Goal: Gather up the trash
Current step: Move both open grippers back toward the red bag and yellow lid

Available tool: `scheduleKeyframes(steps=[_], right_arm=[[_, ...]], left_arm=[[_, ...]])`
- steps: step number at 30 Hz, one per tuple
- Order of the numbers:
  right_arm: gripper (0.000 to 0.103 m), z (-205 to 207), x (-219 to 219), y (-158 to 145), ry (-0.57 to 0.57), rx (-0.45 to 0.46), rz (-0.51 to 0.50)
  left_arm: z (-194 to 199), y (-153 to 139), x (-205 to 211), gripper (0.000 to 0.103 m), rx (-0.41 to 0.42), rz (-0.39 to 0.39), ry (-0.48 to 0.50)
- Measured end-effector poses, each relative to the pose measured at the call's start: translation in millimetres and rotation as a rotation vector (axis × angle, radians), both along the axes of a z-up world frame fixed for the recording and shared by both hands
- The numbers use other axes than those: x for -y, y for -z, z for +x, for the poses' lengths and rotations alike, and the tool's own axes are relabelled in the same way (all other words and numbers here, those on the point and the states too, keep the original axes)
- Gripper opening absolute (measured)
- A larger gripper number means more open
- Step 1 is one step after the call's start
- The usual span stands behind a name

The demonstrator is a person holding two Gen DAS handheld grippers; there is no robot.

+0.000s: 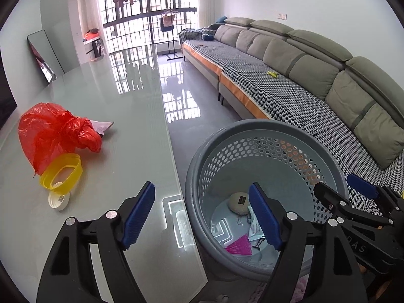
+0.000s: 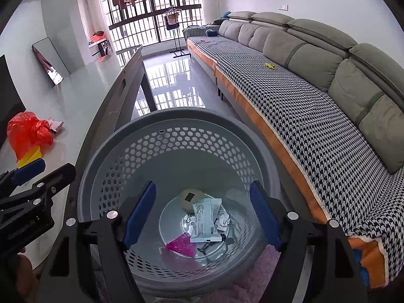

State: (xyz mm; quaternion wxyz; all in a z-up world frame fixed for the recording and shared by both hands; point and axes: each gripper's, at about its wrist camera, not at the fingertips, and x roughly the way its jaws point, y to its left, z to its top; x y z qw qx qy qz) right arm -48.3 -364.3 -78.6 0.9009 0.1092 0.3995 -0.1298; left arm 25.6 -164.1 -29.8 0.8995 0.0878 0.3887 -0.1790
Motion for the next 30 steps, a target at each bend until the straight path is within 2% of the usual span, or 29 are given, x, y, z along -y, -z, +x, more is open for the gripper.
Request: scheduleKeyframes(steps=[6,15,22,30], right_arm=[[0.076,-1.2,-8.3,1.9,-0.005,-0.047,0.018],[0.076,-8.9,-33.7,-6.3,-0.021,-0.044,-0.009],[0.076,-9.0,-63.6,-15.5,-0.087,-0.026,-0.015],[0.076,3.2,-109.9,-23.6,-0.194,0.002,-0.019]], left_arm=[[-7.9,-7.8,-11.2,0.076,0.024,0.000,-0.014],[-22.5,-17.7,-33.8,0.078,0.045,-0.019,-0.043],[-31.7,-23.0,-67.8,0.080,0.058,-0.034,-0.095],[-32.0,-25.9,-124.7,0.082,0.069,-0.048,-0.203]])
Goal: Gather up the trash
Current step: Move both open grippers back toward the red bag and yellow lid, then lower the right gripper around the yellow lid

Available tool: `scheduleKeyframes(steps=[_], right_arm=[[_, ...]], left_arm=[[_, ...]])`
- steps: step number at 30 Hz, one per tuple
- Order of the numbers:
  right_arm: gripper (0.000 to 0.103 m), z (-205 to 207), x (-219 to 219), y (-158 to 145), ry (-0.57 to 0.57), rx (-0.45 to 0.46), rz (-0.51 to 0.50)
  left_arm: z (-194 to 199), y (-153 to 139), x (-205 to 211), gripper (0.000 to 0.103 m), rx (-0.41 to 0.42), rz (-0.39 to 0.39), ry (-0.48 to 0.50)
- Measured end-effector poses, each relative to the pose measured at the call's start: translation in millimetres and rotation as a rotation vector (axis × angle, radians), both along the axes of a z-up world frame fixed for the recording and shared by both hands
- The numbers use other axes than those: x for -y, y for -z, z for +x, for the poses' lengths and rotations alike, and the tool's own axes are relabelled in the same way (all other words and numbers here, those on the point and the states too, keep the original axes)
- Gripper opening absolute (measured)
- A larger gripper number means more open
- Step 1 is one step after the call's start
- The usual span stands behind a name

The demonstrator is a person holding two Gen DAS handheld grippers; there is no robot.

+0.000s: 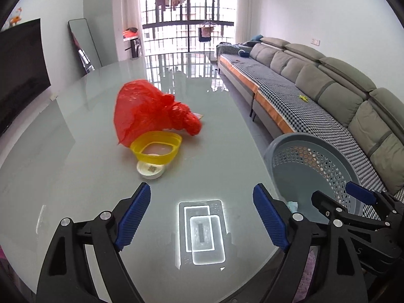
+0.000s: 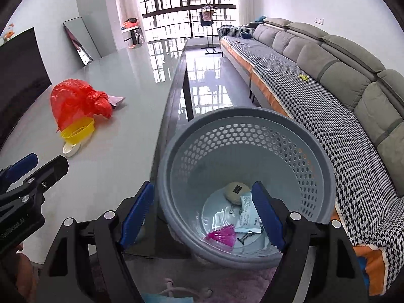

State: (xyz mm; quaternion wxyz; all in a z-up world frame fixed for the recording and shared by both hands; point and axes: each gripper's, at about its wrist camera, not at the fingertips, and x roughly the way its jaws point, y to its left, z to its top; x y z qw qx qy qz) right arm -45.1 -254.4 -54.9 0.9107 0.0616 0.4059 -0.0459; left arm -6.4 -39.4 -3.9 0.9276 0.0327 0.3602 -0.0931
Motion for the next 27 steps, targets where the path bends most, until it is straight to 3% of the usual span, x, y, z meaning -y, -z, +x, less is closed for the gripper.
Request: scheduleKeyframes(steps=[16,27], right_arm=[[0.076,63.7,-107.4,-7.6,-0.231,0.006,0.011],[0.076,115.9,-169.5,-5.3,-0.323,-0.023,0.022]], left_arm=[[20.7,9.7,-115.7,0.083,-0.019,0.002,-0.265],[33.8,21.5,-169.0,0.083,-0.057,0.002,-0.320]])
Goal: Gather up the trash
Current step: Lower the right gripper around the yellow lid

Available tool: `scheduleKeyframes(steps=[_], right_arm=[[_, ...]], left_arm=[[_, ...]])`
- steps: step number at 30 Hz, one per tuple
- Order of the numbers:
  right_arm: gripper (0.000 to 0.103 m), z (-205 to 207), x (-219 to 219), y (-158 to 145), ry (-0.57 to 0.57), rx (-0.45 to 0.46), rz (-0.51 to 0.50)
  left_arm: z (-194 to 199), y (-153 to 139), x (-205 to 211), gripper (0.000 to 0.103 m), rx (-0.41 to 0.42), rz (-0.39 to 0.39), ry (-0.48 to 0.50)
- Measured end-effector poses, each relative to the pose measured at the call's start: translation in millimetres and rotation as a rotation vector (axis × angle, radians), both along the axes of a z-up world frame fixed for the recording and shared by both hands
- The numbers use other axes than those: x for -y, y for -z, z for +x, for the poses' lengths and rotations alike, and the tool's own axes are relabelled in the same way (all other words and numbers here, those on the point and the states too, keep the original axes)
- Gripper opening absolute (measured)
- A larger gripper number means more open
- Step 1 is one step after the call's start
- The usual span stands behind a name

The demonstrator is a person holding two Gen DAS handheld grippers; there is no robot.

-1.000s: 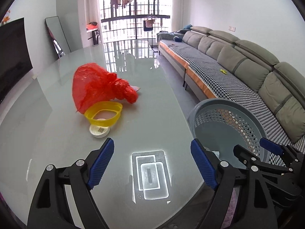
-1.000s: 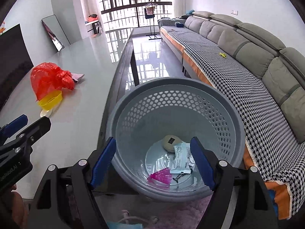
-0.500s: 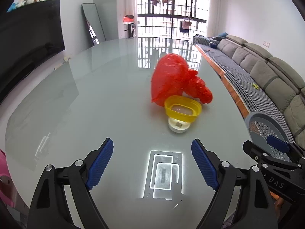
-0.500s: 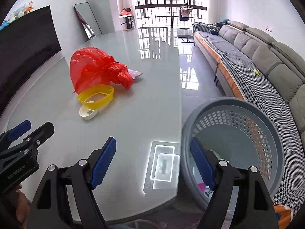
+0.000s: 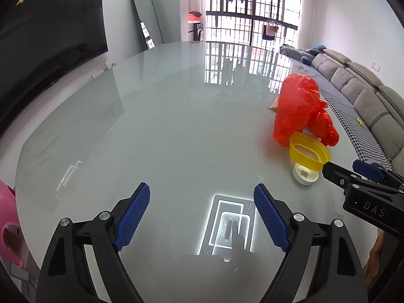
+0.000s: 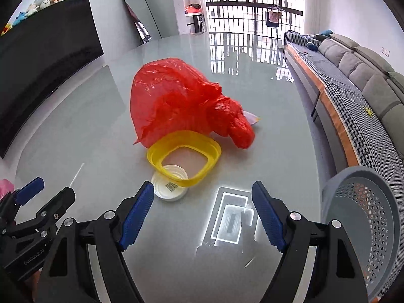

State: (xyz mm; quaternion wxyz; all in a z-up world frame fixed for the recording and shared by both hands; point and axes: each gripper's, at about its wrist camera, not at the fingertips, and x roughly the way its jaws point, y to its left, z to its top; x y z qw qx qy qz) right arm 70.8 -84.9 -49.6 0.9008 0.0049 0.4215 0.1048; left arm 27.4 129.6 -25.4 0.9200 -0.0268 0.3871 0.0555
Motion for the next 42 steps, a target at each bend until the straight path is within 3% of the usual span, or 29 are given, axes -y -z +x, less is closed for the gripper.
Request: scheduleKeyframes(steps=[15,24,29,31,42], right_arm=[[0.076,44.9,-33.7,20.4,0.002,-0.118,0.012],[0.077,62.9,-46.2,23.2,0.012,-0.130,0.014],[0.076,61.1,-45.1,23.6,0.017,-0.124,0.023],[0.071,59.4,-44.5,23.2,0.018,-0.120,0.021],[0.070,30.9,-31.6,7.9,-0.005,-0.080,0.066]], left_arm=[[12.6,7.2,-20.6,0.083,-0.027,-0.062,-0.010],[13.9,11.1,-19.4,0.083,-0.042,-0.082,-0.007],[13.1,10.2,-21.6,0.083,-0.042,-0.083,-0.007],[12.5,10.0,-21.7,0.083,-0.043,-0.084,-0.009],[8.1,3.5,-12.5,0.083,-0.031,-0.079,0.015]])
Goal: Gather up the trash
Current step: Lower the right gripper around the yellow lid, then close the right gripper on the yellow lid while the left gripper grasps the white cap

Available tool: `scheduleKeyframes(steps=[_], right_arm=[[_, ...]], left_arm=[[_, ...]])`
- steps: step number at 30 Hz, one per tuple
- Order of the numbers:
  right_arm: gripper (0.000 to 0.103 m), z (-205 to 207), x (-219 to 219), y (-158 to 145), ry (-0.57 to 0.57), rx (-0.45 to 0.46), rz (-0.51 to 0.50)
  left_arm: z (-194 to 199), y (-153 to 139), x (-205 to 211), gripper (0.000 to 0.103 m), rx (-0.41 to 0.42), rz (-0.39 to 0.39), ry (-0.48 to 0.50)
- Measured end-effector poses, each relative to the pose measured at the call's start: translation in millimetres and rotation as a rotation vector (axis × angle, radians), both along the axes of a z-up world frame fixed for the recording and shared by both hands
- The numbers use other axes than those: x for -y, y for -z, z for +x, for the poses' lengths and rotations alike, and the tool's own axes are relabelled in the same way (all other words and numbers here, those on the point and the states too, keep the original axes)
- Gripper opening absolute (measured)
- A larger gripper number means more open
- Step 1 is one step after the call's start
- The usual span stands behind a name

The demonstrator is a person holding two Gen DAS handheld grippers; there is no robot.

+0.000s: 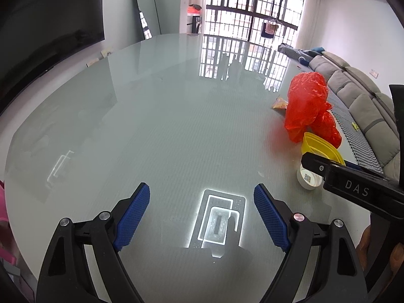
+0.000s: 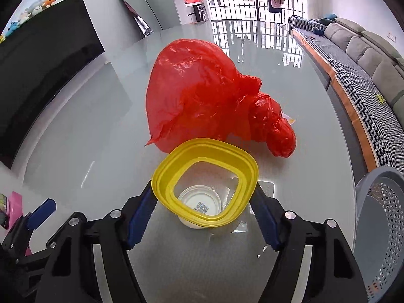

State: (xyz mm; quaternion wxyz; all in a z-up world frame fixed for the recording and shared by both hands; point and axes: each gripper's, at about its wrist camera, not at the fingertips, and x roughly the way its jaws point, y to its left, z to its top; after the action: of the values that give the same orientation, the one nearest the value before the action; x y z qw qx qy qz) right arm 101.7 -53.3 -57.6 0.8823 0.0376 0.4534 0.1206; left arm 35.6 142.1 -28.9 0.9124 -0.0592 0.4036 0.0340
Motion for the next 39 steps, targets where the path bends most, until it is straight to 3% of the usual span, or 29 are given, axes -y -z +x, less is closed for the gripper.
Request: scheduleKeyframes(steps=[9,22,34,39], right_arm=[[0.070,-37.5,40.6,-11.0,0.041,0.023,0.018],[0.070,-86.7,127.0,-8.4,0.179,0.037,0.009],[0.070,-103.2,175.3,-5.4,0.245,0.033,0.056],[0.070,-105.0,182.1,-4.2,0.252,0.031,0.068]], left_arm=[[0.9,-1.7,14.7,0.083,0.002,-0.009,0.054],[24.7,3.3,87.1,0.083,-0.023,-0.045,0.190],[51.1,22.6,118.5,0.083,-0.078,0.002,0.188],[56.8,30.7,126.0,0.070,-0.109,0.009,0.199]])
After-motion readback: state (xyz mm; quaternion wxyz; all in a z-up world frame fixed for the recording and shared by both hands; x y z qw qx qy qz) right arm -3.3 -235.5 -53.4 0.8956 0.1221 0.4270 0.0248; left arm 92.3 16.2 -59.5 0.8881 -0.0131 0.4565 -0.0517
